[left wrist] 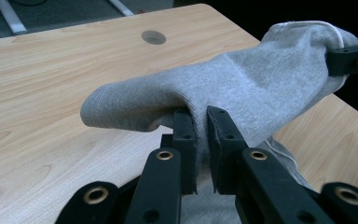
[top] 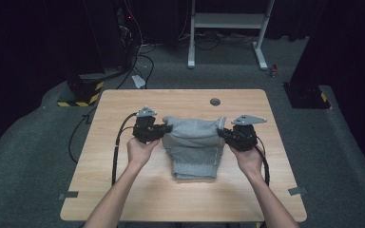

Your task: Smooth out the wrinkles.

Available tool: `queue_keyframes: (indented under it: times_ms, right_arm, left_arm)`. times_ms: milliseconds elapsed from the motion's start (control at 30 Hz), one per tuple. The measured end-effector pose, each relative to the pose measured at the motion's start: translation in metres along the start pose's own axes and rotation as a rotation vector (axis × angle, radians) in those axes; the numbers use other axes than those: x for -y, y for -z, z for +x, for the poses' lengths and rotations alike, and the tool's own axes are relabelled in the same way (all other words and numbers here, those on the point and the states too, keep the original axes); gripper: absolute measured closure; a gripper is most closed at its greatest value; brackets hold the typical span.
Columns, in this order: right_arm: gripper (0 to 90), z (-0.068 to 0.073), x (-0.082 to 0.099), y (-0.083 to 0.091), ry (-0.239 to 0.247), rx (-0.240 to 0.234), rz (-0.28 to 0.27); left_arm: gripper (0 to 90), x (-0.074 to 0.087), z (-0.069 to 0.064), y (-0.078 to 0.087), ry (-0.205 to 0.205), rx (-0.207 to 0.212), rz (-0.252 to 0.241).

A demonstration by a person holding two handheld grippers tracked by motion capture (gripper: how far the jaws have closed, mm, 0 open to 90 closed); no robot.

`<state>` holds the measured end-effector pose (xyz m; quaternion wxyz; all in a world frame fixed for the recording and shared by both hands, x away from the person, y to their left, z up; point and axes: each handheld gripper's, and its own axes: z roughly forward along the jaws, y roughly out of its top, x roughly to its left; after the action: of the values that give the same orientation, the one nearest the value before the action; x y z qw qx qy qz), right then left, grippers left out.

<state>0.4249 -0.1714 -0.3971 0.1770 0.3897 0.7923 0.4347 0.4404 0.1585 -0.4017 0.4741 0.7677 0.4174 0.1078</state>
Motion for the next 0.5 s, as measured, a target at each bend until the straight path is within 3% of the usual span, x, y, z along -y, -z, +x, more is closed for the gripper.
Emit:
queue_keyframes:
  times_ms: [500]
  right_arm:
    - [84.2, 0.0017, 0.0111, 0.0046, 0.001, -0.005, 0.009]
  left_arm:
    - [82.0, 0.0069, -0.0068, 0.0019, -0.024, 0.002, -0.008]
